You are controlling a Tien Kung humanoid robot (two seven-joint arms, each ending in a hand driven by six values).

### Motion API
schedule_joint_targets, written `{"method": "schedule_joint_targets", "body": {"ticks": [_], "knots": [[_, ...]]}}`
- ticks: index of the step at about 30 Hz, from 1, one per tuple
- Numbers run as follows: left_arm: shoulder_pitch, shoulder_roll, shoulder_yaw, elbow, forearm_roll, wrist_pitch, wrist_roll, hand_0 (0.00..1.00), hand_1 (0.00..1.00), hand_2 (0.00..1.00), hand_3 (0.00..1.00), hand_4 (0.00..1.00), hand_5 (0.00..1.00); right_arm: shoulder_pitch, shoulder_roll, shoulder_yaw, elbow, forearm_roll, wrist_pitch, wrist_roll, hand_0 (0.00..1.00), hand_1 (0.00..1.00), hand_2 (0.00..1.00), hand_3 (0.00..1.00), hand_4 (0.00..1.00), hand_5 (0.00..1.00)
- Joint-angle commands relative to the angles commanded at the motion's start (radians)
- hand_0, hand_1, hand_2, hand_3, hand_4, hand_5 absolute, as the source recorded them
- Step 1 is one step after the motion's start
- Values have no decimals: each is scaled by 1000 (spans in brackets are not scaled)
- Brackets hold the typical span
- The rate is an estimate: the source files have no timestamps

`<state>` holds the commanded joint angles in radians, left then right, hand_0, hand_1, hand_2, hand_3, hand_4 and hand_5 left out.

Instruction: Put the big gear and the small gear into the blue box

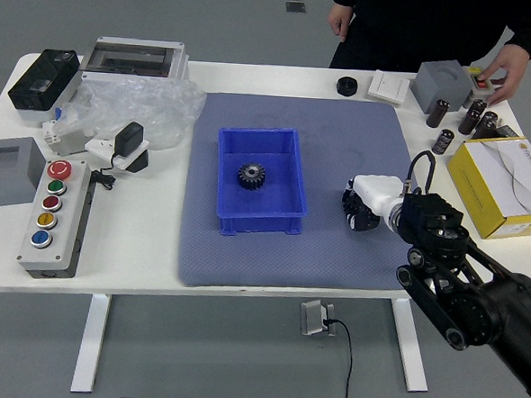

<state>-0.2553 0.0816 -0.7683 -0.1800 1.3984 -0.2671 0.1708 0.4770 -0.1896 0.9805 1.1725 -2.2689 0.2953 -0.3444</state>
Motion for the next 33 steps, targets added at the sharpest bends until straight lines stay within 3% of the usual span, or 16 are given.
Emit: {"method": "schedule_joint_targets", "body": {"ticks": [21,33], "knots": [[1,1,-1,0,3,-1,0,877,859,853,835,786,508,7,4,42,13,0,-43,0,501,499,584,559,430,84],[1,0,-1,0,0,-1,1,877,859,854,835,786,506,8,2,94,79,0,-43,-2,496,493,572,551,428,76]]}}
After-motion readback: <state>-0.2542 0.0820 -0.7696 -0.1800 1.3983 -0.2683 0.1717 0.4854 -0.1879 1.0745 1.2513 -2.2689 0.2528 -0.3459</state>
